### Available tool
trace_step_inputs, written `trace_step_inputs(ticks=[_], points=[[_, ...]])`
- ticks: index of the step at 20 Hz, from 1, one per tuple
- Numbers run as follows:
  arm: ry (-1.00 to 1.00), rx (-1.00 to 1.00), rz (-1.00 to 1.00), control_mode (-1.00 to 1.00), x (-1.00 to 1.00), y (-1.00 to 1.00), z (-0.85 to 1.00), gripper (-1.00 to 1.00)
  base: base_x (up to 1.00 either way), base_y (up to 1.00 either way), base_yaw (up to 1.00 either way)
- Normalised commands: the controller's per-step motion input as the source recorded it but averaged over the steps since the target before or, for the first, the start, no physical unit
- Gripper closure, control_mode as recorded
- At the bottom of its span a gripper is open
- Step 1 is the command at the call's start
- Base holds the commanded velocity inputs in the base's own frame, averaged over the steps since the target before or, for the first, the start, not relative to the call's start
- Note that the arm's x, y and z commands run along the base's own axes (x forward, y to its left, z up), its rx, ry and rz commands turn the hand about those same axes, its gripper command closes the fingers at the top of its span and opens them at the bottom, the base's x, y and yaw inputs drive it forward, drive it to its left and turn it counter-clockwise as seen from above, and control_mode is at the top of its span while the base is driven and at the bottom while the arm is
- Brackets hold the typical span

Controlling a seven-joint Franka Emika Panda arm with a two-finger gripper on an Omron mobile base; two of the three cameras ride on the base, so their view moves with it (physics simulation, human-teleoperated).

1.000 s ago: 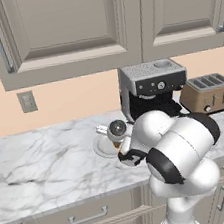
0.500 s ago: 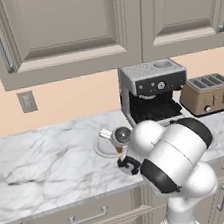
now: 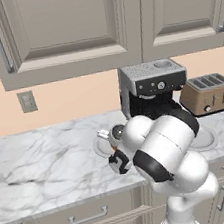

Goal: Place the pastries on the plates.

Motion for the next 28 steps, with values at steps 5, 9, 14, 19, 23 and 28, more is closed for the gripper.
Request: trace_step_inputs(ticks=[5,9,14,19,23,28], points=[[0.22,0.00,0.07,-1.00,0.58,0.10,-0.19,-1.00,0.00,0.00,0.00],[0.02,0.00,0.11,-1.00,0.16,0.00,-0.34,-1.00,0.00,0.00,0.00],[0.00,0.01,0.07,-1.00,-0.19,-0.05,-0.08,-1.00,0.00,0.00,0.00],[-0.12,0.01,0.05,-1.00,-0.39,-0.01,0.51,-1.00,0.00,0.00,0.00],[-0.17,0.01,0.02,-1.00,-0.21,-0.08,0.39,-1.00,0.00,0.00,0.00],[-0.23,0.00,0.02,-1.00,-0.04,-0.05,0.68,-1.00,0.00,0.00,0.00]])
